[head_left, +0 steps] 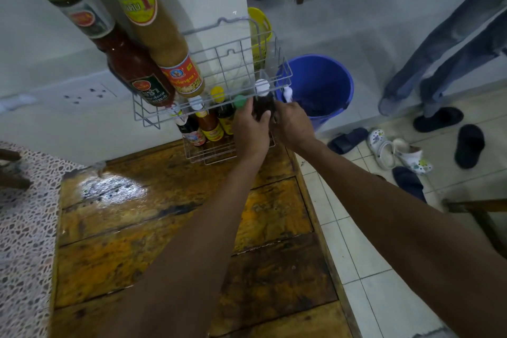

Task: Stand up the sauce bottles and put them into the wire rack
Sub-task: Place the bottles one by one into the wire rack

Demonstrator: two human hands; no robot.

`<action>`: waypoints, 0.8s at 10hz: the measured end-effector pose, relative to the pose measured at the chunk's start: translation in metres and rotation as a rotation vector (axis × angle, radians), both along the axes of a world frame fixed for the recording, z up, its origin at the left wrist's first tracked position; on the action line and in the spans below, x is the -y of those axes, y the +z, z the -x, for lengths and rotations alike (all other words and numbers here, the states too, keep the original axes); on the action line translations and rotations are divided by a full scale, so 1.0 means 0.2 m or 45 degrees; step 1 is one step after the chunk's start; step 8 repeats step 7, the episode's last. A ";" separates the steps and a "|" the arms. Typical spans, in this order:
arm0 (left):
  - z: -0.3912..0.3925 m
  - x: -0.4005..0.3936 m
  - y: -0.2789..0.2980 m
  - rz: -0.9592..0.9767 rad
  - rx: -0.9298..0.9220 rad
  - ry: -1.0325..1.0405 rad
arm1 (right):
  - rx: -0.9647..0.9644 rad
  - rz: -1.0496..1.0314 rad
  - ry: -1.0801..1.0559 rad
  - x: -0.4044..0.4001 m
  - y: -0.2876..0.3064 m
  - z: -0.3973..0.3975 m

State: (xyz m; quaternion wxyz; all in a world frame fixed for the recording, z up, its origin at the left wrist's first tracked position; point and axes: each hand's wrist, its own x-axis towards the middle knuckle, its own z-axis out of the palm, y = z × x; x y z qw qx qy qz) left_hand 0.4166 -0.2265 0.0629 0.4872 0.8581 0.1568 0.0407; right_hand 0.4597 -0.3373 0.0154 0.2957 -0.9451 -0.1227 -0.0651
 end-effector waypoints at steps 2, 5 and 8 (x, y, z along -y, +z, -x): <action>0.01 0.02 0.04 0.012 -0.062 -0.018 | -0.026 0.093 -0.061 -0.03 0.00 -0.04; 0.03 0.01 0.05 0.074 -0.067 -0.052 | -0.020 0.107 -0.067 -0.04 -0.03 -0.05; 0.10 -0.04 0.09 -0.029 -0.164 -0.152 | -0.127 0.013 -0.052 -0.03 0.02 0.02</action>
